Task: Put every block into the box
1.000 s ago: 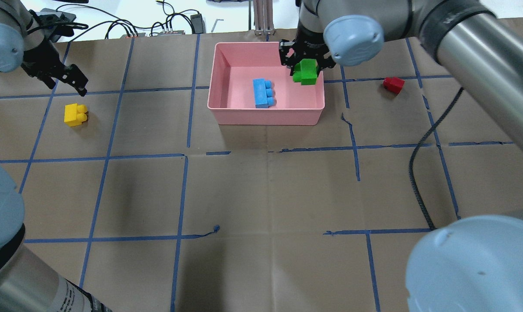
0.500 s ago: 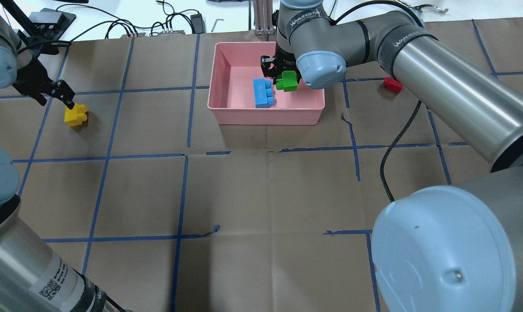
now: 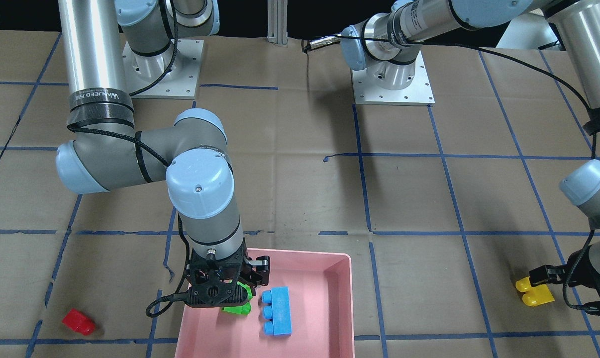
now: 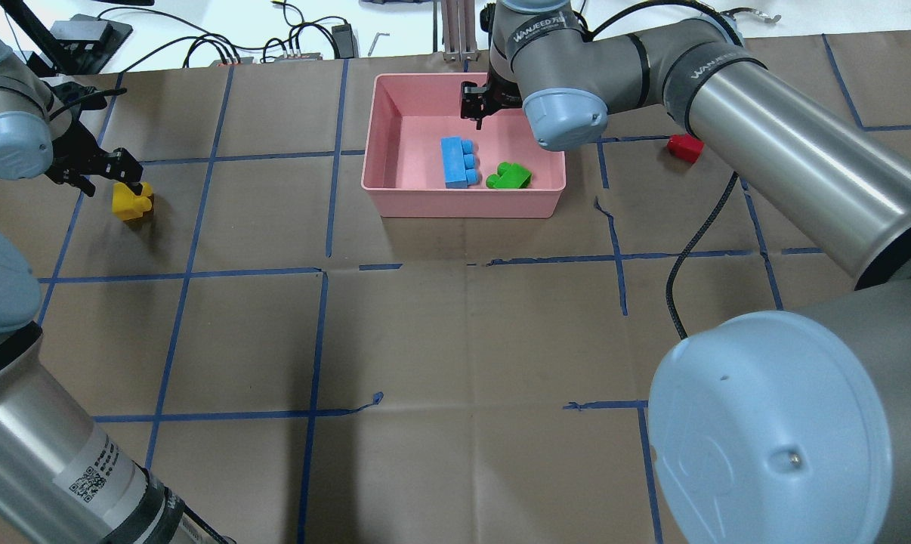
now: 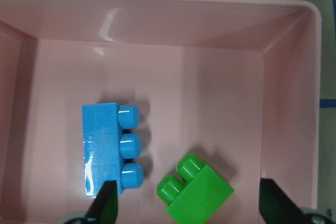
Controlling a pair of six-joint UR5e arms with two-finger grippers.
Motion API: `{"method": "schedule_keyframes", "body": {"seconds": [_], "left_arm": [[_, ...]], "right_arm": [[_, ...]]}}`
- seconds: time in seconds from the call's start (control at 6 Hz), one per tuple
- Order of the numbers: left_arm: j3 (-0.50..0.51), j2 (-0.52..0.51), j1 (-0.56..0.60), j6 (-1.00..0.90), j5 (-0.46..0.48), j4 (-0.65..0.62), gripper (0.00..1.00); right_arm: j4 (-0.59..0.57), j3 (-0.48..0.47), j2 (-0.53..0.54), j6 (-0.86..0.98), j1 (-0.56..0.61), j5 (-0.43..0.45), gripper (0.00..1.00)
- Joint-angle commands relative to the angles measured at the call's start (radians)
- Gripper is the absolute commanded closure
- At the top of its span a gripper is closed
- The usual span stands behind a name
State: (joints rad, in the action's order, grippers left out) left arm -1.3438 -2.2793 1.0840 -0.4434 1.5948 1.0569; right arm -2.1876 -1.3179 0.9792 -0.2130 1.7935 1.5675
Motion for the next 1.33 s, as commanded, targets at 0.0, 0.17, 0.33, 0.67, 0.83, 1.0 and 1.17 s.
{"method": "schedule_keyframes", "body": {"seconds": [0.0,0.17,0.33,0.67,0.83,1.0,1.17], "left_arm": [[-0.011,-0.025,0.010,0.026,-0.022,-0.078,0.11],[-0.035,-0.045,0.010,0.019,-0.012,-0.107,0.11],[-0.040,-0.064,0.008,0.017,-0.010,-0.123,0.11],[-0.037,-0.045,0.010,-0.003,0.048,-0.123,0.73],[-0.037,-0.043,0.010,-0.012,0.050,-0.123,0.92],[-0.037,-0.036,0.008,-0.012,0.045,-0.121,1.00],[-0.038,0.001,0.019,-0.011,0.040,-0.089,1.00]], "right_arm": [[0.190,0.041,0.086,0.018,-0.073,-0.015,0.00],[0.231,0.034,0.110,0.141,-0.153,-0.017,0.00],[0.232,0.031,0.111,0.334,-0.225,-0.011,0.00],[0.233,0.010,0.099,0.627,-0.330,-0.009,0.00],[0.224,-0.019,0.093,0.770,-0.339,0.002,0.00],[0.223,-0.029,0.075,0.894,-0.385,-0.007,0.00],[0.212,-0.024,0.029,1.041,-0.422,-0.015,0.00]]}}
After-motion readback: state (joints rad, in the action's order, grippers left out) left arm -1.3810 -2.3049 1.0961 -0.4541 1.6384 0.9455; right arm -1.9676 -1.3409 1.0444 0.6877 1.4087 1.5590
